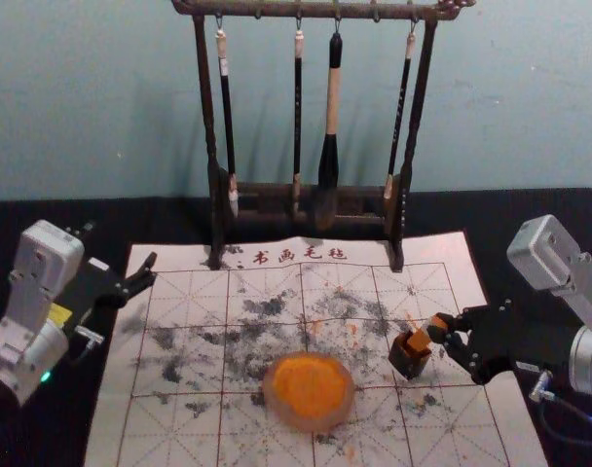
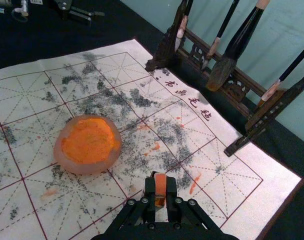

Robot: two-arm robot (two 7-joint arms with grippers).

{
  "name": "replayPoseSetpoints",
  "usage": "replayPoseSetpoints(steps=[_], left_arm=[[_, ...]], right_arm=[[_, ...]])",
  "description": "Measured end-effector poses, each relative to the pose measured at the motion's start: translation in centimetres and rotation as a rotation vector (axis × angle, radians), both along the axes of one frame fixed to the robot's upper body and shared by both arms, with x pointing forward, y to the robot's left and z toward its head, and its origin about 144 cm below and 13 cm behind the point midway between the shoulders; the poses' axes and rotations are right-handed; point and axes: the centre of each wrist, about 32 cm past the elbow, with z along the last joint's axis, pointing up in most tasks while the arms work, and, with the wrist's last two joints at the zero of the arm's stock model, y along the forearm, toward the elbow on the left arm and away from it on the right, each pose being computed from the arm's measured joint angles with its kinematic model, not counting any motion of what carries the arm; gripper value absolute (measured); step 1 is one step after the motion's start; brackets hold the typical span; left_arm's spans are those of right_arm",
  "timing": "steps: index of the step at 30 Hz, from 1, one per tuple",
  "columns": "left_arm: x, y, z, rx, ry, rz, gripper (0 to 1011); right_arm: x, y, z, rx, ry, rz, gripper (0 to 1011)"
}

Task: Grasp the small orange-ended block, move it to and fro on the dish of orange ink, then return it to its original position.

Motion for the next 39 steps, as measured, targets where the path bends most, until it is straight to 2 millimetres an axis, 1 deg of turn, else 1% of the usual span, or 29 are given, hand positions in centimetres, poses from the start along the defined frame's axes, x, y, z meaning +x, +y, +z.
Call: replayPoseSetpoints(steps=[39], left_arm=[[0.0,0.0,0.0,0.000,0.000,0.000,1001]], right_arm=[[1.9,0.9,-1.7,-0.040,0.060,-0.004,87]])
